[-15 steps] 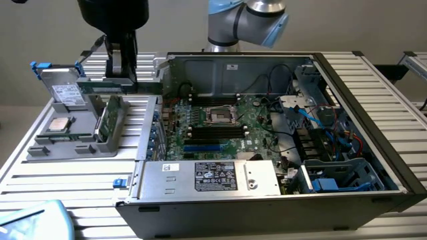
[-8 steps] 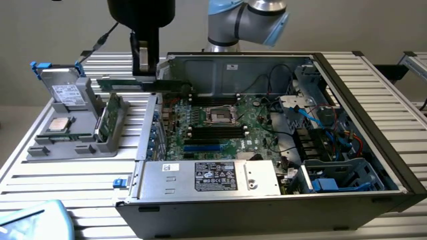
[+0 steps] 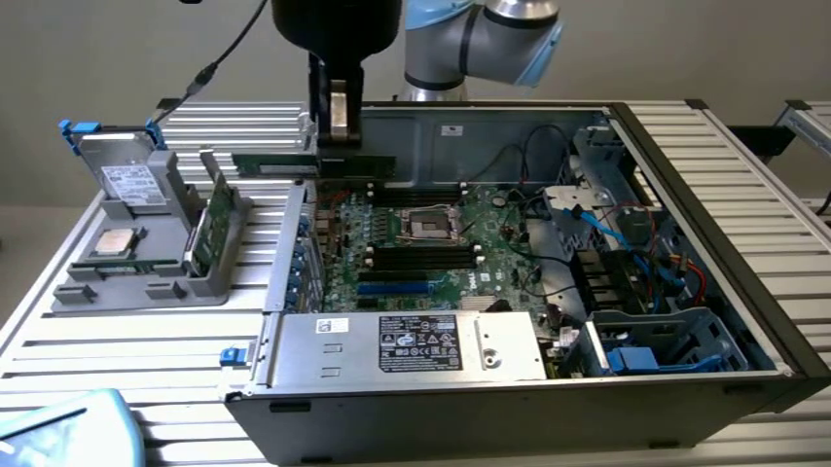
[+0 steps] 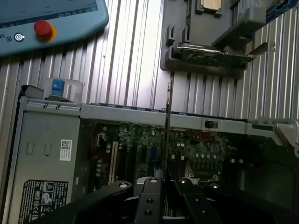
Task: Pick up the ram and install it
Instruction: 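Pick up the ram and move it above insertion slot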
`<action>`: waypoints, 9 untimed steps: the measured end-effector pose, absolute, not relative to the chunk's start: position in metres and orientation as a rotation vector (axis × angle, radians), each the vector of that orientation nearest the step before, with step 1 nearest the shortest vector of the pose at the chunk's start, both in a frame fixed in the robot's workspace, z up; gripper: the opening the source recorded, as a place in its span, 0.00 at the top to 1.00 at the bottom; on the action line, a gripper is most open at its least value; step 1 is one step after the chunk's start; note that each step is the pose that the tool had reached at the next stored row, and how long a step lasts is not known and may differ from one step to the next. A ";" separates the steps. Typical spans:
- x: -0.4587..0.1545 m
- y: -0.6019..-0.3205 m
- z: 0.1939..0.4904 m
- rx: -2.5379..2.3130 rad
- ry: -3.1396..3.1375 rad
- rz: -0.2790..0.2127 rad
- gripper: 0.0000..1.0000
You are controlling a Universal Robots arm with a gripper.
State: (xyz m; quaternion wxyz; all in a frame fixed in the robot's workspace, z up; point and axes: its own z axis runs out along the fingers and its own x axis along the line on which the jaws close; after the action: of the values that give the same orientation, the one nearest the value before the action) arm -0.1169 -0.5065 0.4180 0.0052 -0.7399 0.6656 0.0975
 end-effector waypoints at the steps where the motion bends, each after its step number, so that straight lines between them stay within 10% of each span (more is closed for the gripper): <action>1: -0.112 -0.507 0.418 -2.317 2.084 0.305 0.86; 9: -0.076 -0.508 0.410 -2.317 2.084 0.306 0.86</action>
State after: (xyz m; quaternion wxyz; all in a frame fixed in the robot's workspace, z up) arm -0.0762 -0.5080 0.4102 0.0053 -0.7399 0.6655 0.0977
